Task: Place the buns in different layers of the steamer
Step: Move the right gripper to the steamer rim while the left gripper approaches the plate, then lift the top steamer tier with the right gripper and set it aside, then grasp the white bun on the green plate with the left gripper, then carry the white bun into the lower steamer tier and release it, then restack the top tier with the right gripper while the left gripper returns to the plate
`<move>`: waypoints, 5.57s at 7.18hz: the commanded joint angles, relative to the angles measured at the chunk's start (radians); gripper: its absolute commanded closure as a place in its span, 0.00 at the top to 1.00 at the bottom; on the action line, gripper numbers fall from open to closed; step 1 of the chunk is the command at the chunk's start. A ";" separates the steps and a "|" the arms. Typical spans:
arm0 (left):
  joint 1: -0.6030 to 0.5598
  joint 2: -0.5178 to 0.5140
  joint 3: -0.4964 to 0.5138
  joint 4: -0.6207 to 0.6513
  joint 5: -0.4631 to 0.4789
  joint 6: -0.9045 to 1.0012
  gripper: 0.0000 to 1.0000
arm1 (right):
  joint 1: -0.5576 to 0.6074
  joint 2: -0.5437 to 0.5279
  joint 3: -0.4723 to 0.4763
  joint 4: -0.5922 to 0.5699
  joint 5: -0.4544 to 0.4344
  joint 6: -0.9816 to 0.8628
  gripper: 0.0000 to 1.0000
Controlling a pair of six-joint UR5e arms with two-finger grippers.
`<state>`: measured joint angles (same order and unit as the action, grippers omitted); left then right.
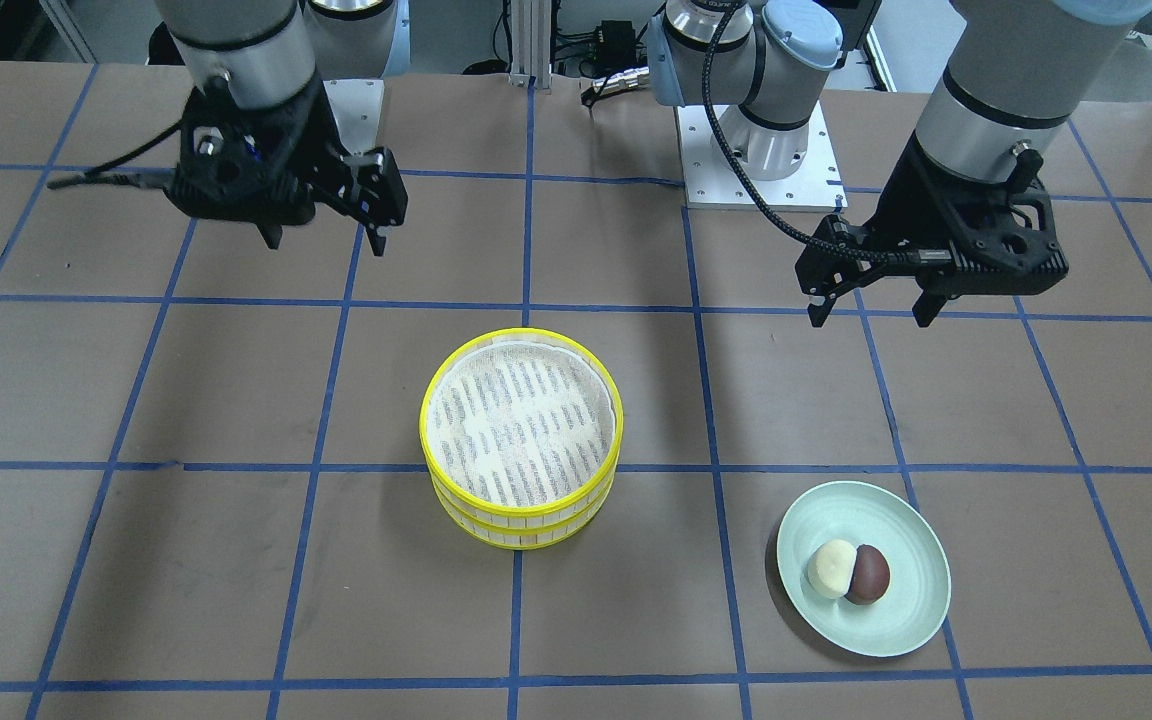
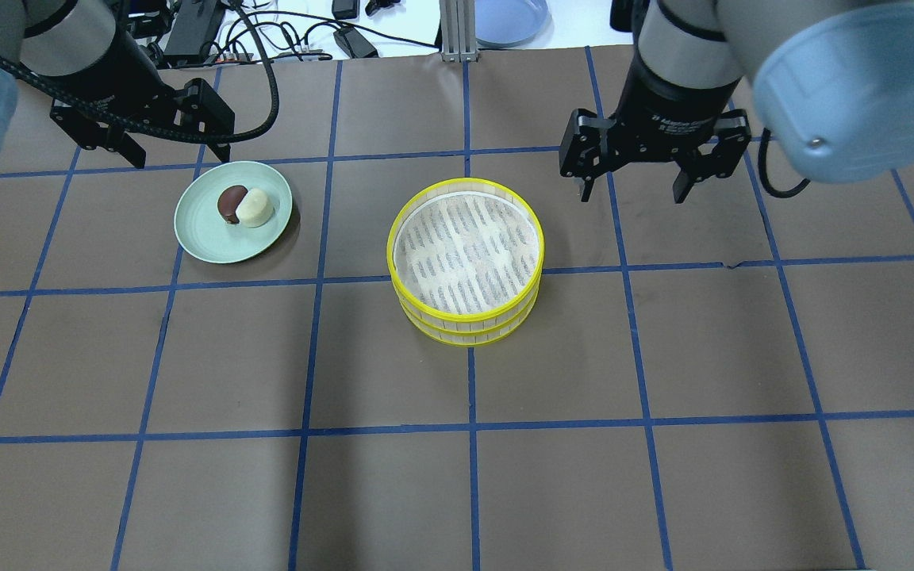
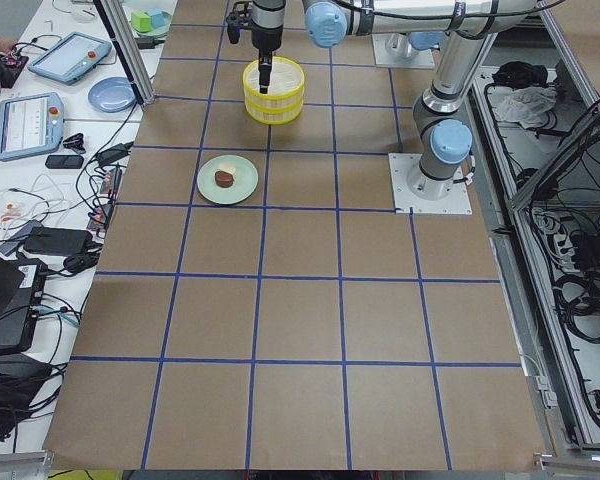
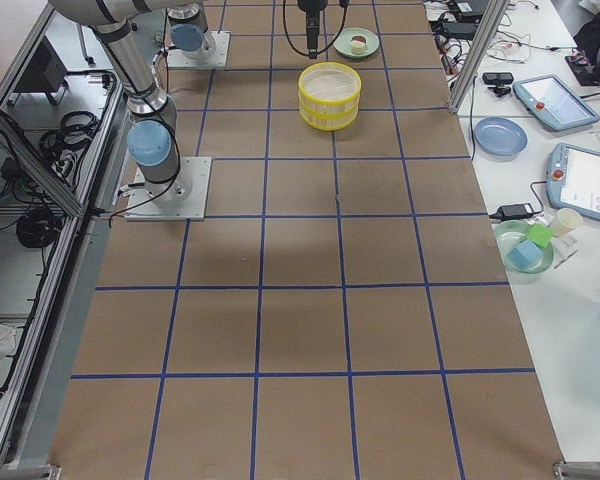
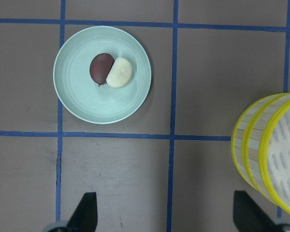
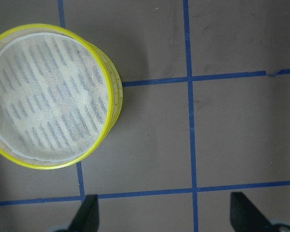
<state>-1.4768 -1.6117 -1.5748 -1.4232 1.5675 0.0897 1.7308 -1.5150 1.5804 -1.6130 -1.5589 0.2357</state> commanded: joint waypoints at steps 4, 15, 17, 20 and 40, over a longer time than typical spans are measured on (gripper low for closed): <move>0.004 -0.241 -0.008 0.349 0.074 0.431 1.00 | 0.073 0.323 0.079 -0.320 -0.003 0.057 0.61; 0.044 -0.527 -0.010 0.478 0.075 0.617 0.23 | -0.209 0.049 0.066 0.025 -0.131 -0.276 0.00; 0.044 -0.533 -0.008 0.471 0.075 0.604 0.00 | -0.311 0.059 0.084 0.028 -0.086 -0.442 0.00; 0.036 -0.463 0.021 0.457 0.063 0.518 0.00 | -0.341 0.065 0.105 -0.011 -0.086 -0.483 0.00; 0.068 -0.318 -0.054 0.317 -0.032 0.297 1.00 | 0.085 0.248 0.055 -0.232 -0.001 0.366 0.00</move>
<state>-1.4848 -1.9087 -1.6271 -1.1167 1.5067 0.2391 1.7314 -1.3172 1.6446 -1.7819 -1.5669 0.4899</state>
